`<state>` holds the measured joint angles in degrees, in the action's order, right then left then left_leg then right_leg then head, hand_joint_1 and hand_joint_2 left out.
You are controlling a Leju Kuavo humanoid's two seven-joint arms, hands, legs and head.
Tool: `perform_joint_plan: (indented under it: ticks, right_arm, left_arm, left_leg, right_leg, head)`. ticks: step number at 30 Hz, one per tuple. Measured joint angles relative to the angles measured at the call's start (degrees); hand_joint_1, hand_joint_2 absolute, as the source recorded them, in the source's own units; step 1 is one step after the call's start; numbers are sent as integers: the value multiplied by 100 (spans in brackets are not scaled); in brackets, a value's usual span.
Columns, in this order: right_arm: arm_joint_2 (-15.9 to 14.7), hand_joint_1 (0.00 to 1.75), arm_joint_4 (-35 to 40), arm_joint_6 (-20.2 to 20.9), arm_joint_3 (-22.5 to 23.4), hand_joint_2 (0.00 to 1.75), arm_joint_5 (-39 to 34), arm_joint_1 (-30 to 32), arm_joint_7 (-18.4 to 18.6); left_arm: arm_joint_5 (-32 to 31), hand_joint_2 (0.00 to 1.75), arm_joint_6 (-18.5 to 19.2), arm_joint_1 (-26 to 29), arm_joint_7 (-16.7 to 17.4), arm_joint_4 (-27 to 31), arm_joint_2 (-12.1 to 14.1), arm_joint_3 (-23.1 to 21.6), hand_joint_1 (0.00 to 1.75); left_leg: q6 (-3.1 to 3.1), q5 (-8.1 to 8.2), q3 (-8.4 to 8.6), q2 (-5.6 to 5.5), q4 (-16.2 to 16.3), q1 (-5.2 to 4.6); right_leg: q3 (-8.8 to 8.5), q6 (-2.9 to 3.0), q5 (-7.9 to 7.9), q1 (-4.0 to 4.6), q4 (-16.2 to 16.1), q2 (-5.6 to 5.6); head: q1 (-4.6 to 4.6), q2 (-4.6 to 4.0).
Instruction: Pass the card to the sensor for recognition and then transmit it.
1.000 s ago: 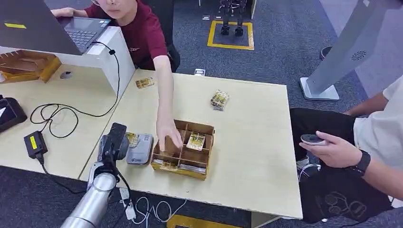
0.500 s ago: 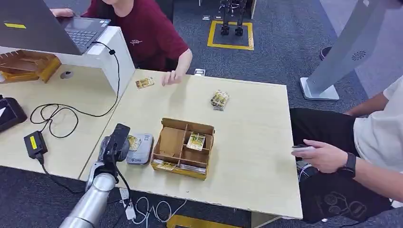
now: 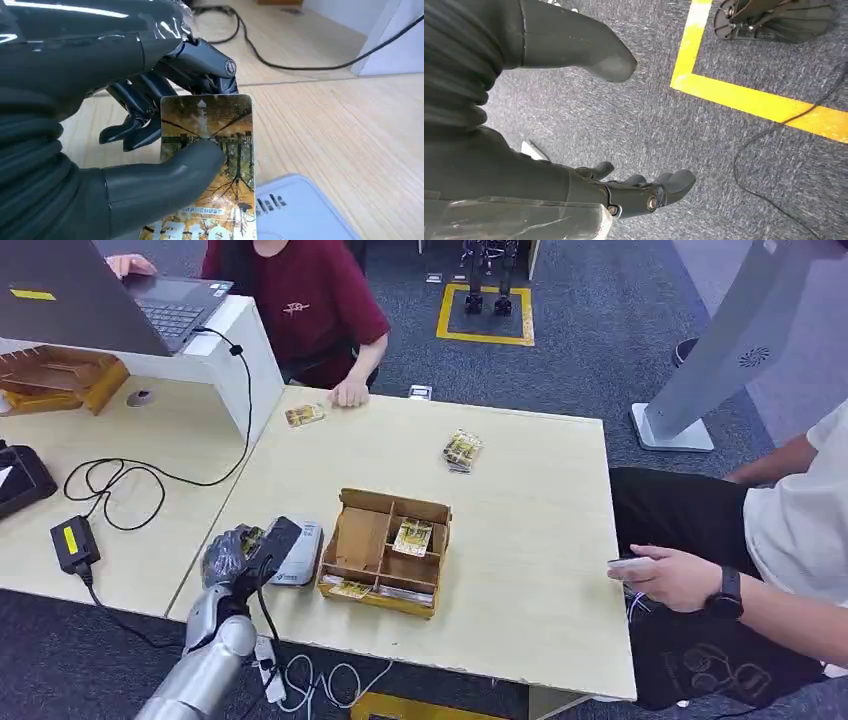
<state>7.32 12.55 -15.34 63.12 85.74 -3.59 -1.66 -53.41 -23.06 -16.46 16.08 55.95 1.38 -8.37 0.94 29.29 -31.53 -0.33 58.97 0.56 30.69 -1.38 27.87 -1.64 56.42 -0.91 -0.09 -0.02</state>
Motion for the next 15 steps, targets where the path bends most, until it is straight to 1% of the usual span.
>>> perform_joint_plan:
  ticks: [2,4,7,8,9,10,11,13,15]
  right_arm:
    - [0,0,0,0,-6,175,0,-5,-15]
    - [2,0,0,0,-20,175,2,-5,-20]
    - [2,0,0,0,-39,175,0,-6,-28]
    - [4,0,0,0,-39,175,0,-6,-35]
    - [4,0,0,0,-39,175,0,-6,-39]
    - [7,0,0,0,-39,175,-4,-5,-42]
    - [7,0,0,-4,-39,175,-13,-5,-52]
    - [7,0,0,-20,-39,175,-28,-1,-81]
    - [7,0,0,-44,-37,175,-35,0,-92]
  left_arm:
    - [-353,175,-70,-14,142,-52,-9,0,175]
    - [-476,175,-99,-27,199,-105,-15,0,175]
    - [-515,175,-101,-49,223,-160,-28,0,175]
    - [-517,175,-99,-51,202,-166,-35,2,175]
    - [-497,175,-96,-50,112,-166,-53,18,175]
    - [-370,175,-77,-50,-83,-166,-85,72,175]
    - [-102,175,-42,-48,-413,-160,-129,135,175]
    - [717,175,134,-8,-1125,-44,-203,271,175]
    - [1521,175,315,44,-1631,140,-262,346,175]
  left_leg:
    - [0,0,3,0,0,0]
    - [0,0,4,0,0,0]
    - [0,0,6,0,0,0]
    - [0,0,7,0,0,0]
    - [0,0,7,-1,0,0]
    - [0,0,8,-1,0,0]
    - [0,0,7,-2,0,0]
    - [3,-3,6,-3,0,0]
    - [4,-3,6,-3,0,0]
  right_leg:
    - [-2,0,0,0,0,0]
    - [-3,0,0,0,0,0]
    - [-6,0,0,0,0,0]
    - [-7,0,0,0,0,0]
    - [-8,0,0,0,0,0]
    - [-8,0,0,0,0,1]
    - [-8,0,0,0,0,2]
    - [-8,0,0,0,0,3]
    - [-8,0,0,0,0,3]
  head:
    - [0,0]
    - [0,0]
    - [0,0]
    - [0,0]
    - [0,0]
    - [0,0]
    - [0,0]
    - [0,0]
    - [0,0]
